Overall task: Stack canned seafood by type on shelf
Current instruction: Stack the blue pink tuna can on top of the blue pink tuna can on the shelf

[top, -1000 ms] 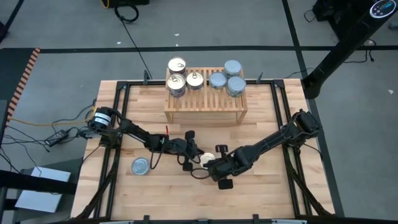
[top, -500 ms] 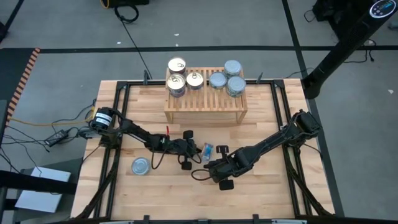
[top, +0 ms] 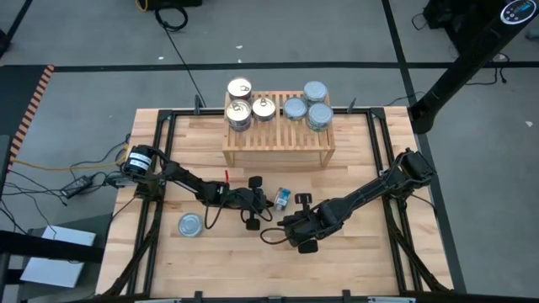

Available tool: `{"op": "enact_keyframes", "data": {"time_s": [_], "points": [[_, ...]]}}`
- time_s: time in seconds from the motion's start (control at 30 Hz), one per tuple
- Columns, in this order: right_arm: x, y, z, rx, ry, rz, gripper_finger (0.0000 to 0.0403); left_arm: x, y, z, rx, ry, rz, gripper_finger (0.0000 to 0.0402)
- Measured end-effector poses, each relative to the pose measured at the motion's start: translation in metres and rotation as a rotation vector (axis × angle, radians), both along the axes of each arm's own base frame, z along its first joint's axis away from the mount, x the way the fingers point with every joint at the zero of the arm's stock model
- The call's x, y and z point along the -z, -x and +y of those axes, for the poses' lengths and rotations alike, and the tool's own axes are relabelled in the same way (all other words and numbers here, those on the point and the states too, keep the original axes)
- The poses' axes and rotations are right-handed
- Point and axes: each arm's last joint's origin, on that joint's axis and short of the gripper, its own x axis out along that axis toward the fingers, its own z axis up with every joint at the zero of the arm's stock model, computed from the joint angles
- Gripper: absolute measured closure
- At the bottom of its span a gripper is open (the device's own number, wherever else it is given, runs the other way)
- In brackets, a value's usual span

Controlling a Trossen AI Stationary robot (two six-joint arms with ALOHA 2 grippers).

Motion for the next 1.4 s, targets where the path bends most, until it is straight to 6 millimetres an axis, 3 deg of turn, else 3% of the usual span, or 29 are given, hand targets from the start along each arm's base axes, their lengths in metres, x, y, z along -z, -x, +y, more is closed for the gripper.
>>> {"op": "enact_keyframes", "data": {"time_s": [0.33, 0.57, 0.93, 1.17, 1.4], "points": [[0.003, 0.0, -0.015, 0.069, 0.071, 0.017, 0.0362, 0.004, 0.005, 0.002, -0.094, -0.069, 0.019, 0.0383], [0.032, -0.006, -0.027, 0.024, 0.016, -0.062, 0.0396, 0.017, 0.021, 0.0, -0.115, -0.09, 0.043, 0.0383], [0.06, -0.01, -0.044, 0.073, 0.028, -0.259, 0.0398, 0.022, 0.032, -0.003, -0.151, -0.096, 0.022, 0.0383], [0.054, -0.023, -0.048, 0.09, 0.012, -0.446, 0.038, 0.022, 0.032, -0.002, -0.17, -0.108, 0.015, 0.0383], [0.022, -0.027, -0.046, -0.021, 0.104, -0.288, 0.0338, 0.023, 0.032, -0.002, -0.168, -0.112, 0.023, 0.0383]]}}
